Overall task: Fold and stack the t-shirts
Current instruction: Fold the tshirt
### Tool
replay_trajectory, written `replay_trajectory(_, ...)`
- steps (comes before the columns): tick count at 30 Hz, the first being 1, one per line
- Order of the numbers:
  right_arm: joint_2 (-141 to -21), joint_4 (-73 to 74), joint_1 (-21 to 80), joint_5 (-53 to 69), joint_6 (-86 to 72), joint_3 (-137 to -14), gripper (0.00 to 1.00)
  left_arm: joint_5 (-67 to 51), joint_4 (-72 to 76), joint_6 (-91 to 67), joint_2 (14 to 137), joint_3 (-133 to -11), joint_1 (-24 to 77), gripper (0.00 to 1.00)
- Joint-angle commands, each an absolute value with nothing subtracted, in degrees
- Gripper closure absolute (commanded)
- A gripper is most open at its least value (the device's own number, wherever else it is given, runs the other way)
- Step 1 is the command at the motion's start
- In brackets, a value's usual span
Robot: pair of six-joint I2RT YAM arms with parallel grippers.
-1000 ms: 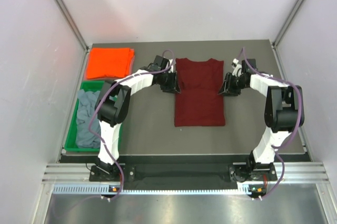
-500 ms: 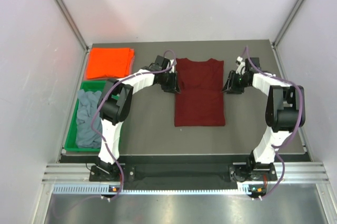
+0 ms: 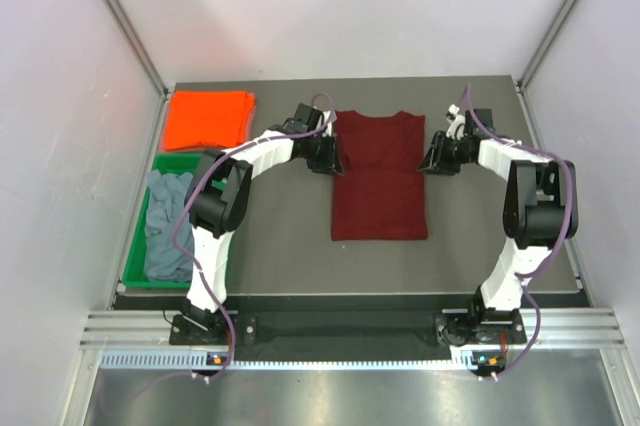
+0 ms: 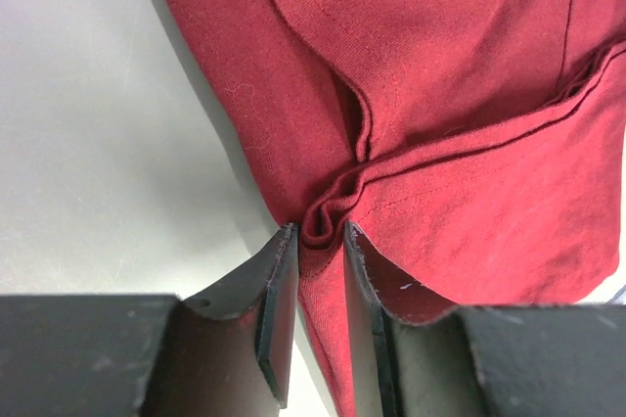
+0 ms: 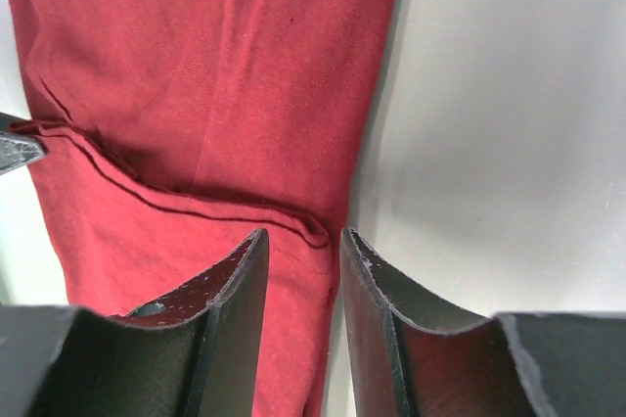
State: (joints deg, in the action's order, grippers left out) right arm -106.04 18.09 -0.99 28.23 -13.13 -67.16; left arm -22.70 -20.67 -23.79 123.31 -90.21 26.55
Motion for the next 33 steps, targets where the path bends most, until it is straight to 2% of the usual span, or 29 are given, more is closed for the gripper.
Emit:
replay_trajectory(1, -107.6, 15.7, -1.5, 29.4, -12.9, -67.8, 0.64, -23.6, -19.6, -23.0, 123.5, -92.7, 26.4, 0.7)
replay_trajectory(11, -108.5, 15.7, -1.4, 29.1, -12.7, -67.9, 0.66, -23.8, -19.5, -23.4, 123.7, -92.9, 26.4, 0.71)
replay_trajectory(14, -108.5, 15.4, -1.2, 29.5, -13.1, -67.4, 0.69, -24.1, -19.2, -23.7, 123.7, -92.9, 26.4, 0.73)
replay_trajectory(15, -108.3, 15.3, -1.1, 29.6, -13.1, -67.3, 0.69, -24.2, -19.2, -23.8, 123.7, -92.8, 26.4, 0.76)
replay_trajectory(18, -107.7, 15.4, -1.0, 29.3, -13.1, -67.1, 0.77, -24.7, -19.1, -24.0, 123.6, -92.9, 26.5, 0.86)
replay_trajectory(19, -107.6, 16.1, -1.0, 28.9, -13.2, -67.3, 0.88, -24.7, -19.1, -24.1, 123.6, -92.9, 26.5, 0.96)
replay_trajectory(20, -107.4, 16.4, -1.0, 28.4, -13.1, -67.5, 0.94, -24.7, -19.0, -24.3, 123.5, -92.9, 26.4, 1.0)
replay_trajectory(22, -106.6, 16.8, -0.8, 27.6, -13.1, -67.6, 1.0, -24.9, -18.9, -24.5, 123.2, -92.9, 26.5, 1.0)
replay_trajectory(33, -101.6, 16.5, -0.4, 25.6, -13.1, -66.4, 1.0, -22.6, -17.8, -25.2, 120.4, -91.7, 26.5, 1.0)
